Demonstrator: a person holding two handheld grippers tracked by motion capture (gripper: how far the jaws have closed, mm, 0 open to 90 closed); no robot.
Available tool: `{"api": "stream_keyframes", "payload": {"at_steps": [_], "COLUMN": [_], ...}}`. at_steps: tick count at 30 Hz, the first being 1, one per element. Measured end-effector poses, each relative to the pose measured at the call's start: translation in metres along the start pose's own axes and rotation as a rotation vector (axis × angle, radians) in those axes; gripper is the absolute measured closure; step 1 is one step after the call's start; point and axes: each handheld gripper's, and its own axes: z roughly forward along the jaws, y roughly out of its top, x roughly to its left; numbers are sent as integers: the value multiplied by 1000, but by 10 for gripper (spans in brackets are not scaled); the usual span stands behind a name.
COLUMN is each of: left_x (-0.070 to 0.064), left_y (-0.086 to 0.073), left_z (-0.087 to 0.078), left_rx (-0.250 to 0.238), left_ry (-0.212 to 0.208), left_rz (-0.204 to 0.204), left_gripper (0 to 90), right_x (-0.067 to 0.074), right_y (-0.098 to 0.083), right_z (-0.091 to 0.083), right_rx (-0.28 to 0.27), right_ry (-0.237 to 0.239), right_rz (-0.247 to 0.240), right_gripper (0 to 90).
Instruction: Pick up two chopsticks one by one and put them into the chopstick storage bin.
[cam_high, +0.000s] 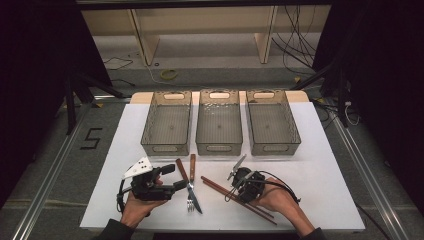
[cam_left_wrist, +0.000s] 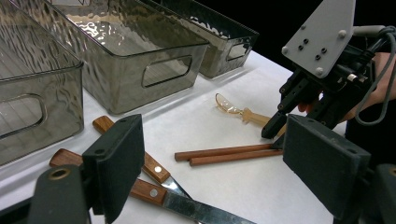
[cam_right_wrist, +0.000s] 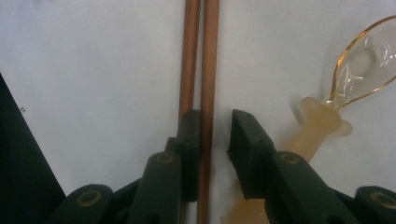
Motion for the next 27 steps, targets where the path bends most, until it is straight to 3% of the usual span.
{"api": "stream_keyframes", "payload": {"at_steps": [17,27], "left_x": [0,0], "left_y": [0,0], "left_z": [0,0], "left_rx": [1,2], "left_ry": [-4,-4], "left_rz": [0,1], "left_gripper": [205,206], "right_x": [2,0], "right_y": [6,5], "right_z": [1,-6], "right_rx": [53,20], "right_ry": [-28,-4], "right_rz": [0,-6], "right_gripper": [851,855]}}
